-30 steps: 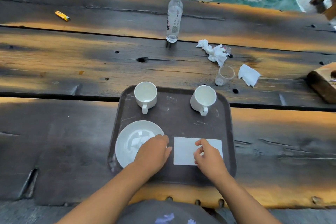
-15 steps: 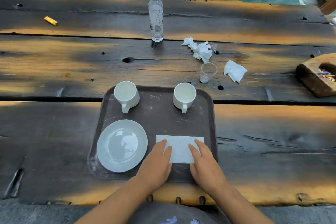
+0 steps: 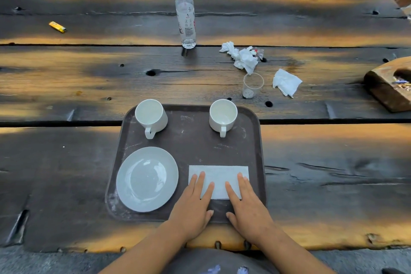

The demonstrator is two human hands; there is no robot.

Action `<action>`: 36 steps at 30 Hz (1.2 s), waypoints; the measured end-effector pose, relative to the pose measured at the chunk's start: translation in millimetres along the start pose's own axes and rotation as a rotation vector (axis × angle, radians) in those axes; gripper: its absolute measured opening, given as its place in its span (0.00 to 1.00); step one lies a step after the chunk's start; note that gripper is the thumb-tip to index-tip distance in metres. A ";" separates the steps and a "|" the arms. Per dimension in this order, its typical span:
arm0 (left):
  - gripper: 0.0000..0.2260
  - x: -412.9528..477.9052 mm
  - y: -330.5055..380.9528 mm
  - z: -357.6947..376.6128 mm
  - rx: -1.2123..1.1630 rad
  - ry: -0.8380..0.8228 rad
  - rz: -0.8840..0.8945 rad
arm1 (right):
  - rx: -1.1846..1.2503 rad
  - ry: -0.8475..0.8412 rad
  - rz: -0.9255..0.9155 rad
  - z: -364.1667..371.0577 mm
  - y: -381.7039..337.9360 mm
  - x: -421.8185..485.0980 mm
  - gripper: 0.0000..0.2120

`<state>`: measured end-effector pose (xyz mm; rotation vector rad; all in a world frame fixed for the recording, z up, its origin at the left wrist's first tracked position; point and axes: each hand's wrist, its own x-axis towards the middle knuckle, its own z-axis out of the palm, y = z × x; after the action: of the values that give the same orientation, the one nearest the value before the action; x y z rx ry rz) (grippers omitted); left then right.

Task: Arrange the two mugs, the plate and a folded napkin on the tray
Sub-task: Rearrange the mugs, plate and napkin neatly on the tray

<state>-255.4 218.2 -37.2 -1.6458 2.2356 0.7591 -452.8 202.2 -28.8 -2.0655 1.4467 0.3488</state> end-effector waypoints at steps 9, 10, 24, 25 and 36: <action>0.34 5.9 -3.3 -1.9 -0.016 -0.003 0.013 | 0.024 0.007 0.026 -0.2 -1.9 5.2 0.39; 0.33 6.8 -3.6 -2.8 -0.018 -0.001 0.014 | 0.023 0.008 0.026 -0.5 -1.2 5.5 0.39; 0.32 12.9 -4.6 -8.0 -0.024 0.015 0.005 | 0.035 0.009 0.013 -8.4 8.2 11.7 0.39; 0.32 13.3 -4.1 -8.3 -0.023 0.016 0.002 | 0.034 0.009 0.014 -9.2 8.5 12.5 0.39; 0.33 16.4 -6.5 -6.1 -0.034 0.029 0.003 | 0.015 -0.003 0.024 -12.1 8.3 14.7 0.39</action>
<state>-254.0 200.3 -41.9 -1.6797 2.2572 0.7839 -456.3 181.8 -29.5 -2.0366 1.4696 0.3493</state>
